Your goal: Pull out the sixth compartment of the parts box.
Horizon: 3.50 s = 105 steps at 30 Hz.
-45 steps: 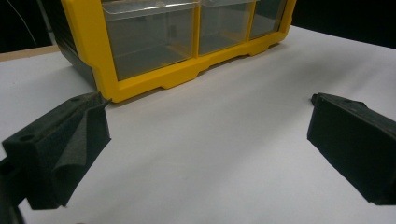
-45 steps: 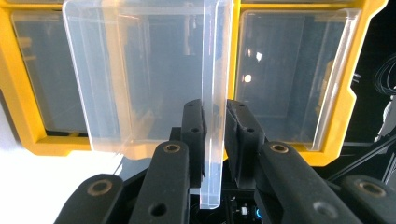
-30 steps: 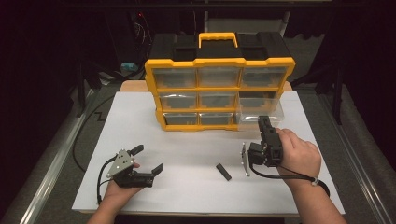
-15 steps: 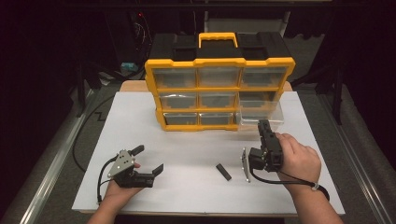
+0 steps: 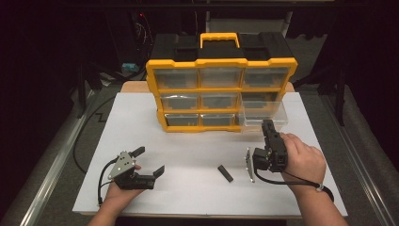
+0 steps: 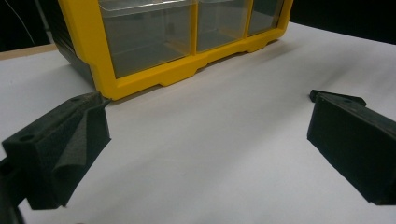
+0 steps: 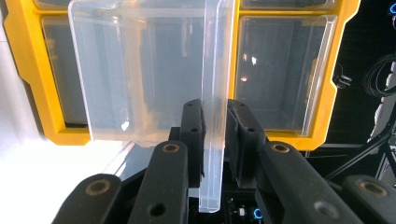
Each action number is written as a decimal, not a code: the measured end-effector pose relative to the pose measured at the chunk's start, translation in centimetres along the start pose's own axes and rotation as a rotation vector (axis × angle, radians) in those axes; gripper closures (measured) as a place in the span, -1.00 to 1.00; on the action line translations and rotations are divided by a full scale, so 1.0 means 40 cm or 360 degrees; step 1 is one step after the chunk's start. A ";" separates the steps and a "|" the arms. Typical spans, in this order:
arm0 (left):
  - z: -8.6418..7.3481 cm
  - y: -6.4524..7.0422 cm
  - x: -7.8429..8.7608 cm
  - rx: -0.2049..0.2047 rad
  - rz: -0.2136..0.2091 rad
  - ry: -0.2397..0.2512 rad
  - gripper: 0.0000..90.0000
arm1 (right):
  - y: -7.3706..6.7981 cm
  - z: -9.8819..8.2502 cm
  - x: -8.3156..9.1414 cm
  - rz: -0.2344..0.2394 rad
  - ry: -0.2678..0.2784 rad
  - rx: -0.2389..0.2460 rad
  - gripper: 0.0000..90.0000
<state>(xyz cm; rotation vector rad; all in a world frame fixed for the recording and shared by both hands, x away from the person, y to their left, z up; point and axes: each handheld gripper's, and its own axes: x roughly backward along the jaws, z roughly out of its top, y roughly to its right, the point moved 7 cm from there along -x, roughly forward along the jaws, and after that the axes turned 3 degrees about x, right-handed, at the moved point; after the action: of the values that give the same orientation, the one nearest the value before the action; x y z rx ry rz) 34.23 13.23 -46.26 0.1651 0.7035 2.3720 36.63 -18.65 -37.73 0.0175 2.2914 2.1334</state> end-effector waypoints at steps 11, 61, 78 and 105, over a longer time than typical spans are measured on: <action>0.003 -0.001 0.002 0.0017 0.0005 0.0016 -0.99 | 0.000 0.001 0.003 0.0039 -0.0019 -0.0027 0.64; 0.026 -0.038 0.015 -0.0002 0.0104 0.0060 -1.00 | -0.291 -0.037 0.073 0.0493 0.0019 -0.0099 -0.09; 0.025 -0.035 0.017 -0.0009 0.0088 0.0051 -0.99 | -0.287 -0.043 0.071 0.0497 -0.0008 -0.0077 -0.67; 0.030 -0.057 0.009 0.0020 0.0140 0.0032 -1.00 | -0.275 -0.039 0.068 0.0532 -0.0007 -0.0357 -1.00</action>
<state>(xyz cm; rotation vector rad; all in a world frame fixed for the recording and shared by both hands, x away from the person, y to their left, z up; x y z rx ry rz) 35.56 15.45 -46.45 0.1812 0.7344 2.4565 33.88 -20.96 -48.59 0.4311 2.1592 2.5288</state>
